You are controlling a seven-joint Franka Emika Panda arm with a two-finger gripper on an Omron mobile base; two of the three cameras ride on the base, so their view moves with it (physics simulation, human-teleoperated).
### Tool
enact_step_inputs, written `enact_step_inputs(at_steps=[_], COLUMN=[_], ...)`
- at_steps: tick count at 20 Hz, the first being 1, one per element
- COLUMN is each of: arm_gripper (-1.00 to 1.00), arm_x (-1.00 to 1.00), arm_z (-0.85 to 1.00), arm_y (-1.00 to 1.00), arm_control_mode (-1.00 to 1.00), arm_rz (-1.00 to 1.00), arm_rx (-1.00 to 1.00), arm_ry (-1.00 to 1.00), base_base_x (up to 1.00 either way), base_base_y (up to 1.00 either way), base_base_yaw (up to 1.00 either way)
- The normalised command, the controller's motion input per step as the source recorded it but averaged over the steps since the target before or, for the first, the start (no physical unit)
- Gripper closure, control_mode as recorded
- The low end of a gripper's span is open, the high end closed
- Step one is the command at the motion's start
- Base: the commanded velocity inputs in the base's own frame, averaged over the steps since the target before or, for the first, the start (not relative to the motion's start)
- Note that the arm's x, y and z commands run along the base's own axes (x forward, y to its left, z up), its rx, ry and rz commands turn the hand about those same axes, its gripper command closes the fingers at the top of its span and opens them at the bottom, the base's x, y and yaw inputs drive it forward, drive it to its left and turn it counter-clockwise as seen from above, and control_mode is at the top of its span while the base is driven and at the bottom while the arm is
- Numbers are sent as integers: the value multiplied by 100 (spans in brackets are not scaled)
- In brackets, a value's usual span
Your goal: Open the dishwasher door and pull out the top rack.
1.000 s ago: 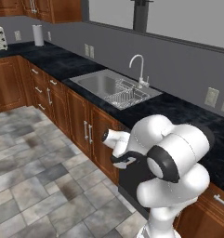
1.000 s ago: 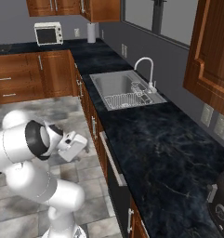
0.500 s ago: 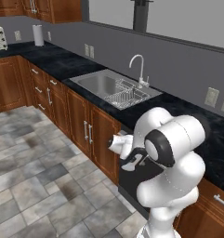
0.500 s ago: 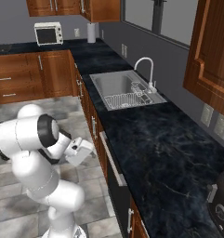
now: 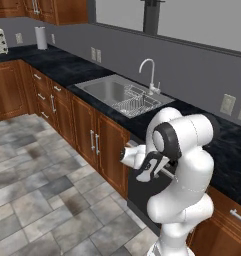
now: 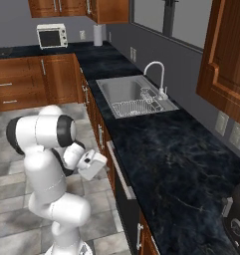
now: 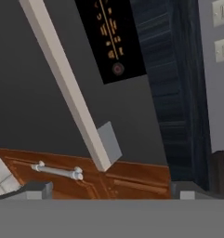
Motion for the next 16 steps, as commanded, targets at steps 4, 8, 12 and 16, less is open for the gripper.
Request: enact_step_inputs(at_steps=[4,8,12,16], arm_gripper=[-100,-100,-100,-100], arm_x=[22,18,22,23], arm_z=[-26,-30,-27,-19], arm_y=[-7,-1,0,0], arm_control_mode=[-100,-100,-100,-100], arm_rz=[-3,-3,-4,-5], arm_rx=[-5,-5,-6,-7], arm_ry=[0,0,0,0], base_base_x=[0,0,0,0], base_base_y=[0,0,0,0], base_base_yaw=[0,0,0,0])
